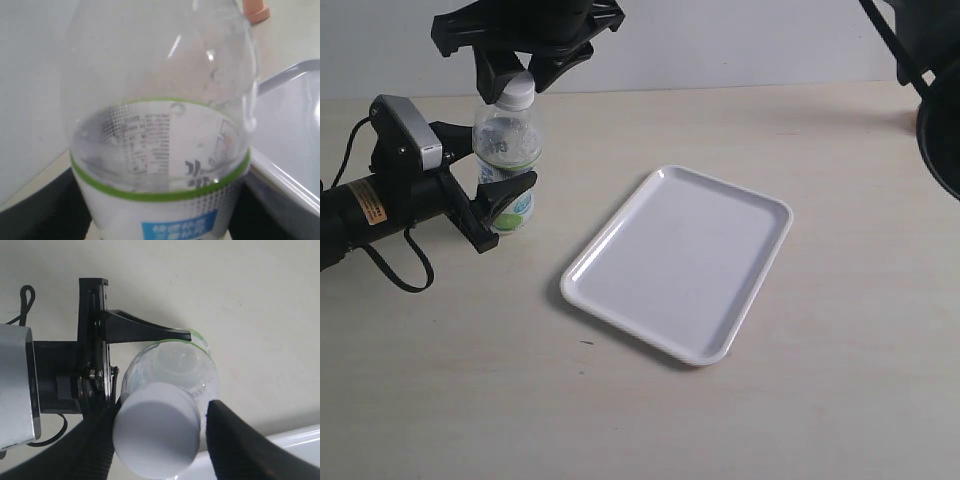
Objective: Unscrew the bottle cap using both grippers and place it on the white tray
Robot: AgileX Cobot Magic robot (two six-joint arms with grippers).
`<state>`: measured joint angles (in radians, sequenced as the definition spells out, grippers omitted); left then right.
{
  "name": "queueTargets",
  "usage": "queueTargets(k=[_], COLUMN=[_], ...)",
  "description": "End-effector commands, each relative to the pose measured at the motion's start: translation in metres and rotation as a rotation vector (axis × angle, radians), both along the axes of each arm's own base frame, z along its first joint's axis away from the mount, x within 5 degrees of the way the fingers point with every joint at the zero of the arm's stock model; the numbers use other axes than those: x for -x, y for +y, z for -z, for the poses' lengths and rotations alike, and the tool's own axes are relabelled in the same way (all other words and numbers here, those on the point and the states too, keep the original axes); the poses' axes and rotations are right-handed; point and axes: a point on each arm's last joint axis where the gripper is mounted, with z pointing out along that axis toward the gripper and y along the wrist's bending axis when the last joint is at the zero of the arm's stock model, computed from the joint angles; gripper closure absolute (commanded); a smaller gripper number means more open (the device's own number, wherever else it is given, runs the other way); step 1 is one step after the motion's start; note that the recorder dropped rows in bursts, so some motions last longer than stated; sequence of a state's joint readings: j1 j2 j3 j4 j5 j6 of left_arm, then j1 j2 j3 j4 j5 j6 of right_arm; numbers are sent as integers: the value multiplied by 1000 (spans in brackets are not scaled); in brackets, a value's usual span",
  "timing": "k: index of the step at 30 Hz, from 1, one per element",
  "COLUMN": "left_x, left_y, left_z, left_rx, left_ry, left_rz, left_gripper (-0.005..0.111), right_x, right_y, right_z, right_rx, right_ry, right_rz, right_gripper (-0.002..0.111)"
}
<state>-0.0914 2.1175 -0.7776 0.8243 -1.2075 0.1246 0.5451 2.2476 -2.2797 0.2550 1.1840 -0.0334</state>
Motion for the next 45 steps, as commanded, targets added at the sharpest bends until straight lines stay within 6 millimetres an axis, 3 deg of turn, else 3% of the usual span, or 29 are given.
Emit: queueTargets(k=[1,7,8,13,24,45], left_x=[0,0,0,0,0,0], left_y=[-1,-1,-1,-1,-1,-1], left_z=[-2,-2,-2,-2,-2,-2], left_rx=[-4,-4,-4,-4,14,14], left_ry=[-2,-2,-2,-2,19,19], left_rz=[4,4,4,4,0,0], left_gripper=[56,56,56,56,56,56], right_x=[1,2,3,3,3,3], right_y=[-1,-1,-1,-1,-1,-1], right_z=[-9,-9,-9,-9,-9,-9], right_rx=[-8,-1,1,3,92,183], right_ry=[-31,-21,-16,-16,-148,-303], right_rz=[-6,-9,-10,-12,-264,-557], right_gripper=[59,80,89,108,108,108])
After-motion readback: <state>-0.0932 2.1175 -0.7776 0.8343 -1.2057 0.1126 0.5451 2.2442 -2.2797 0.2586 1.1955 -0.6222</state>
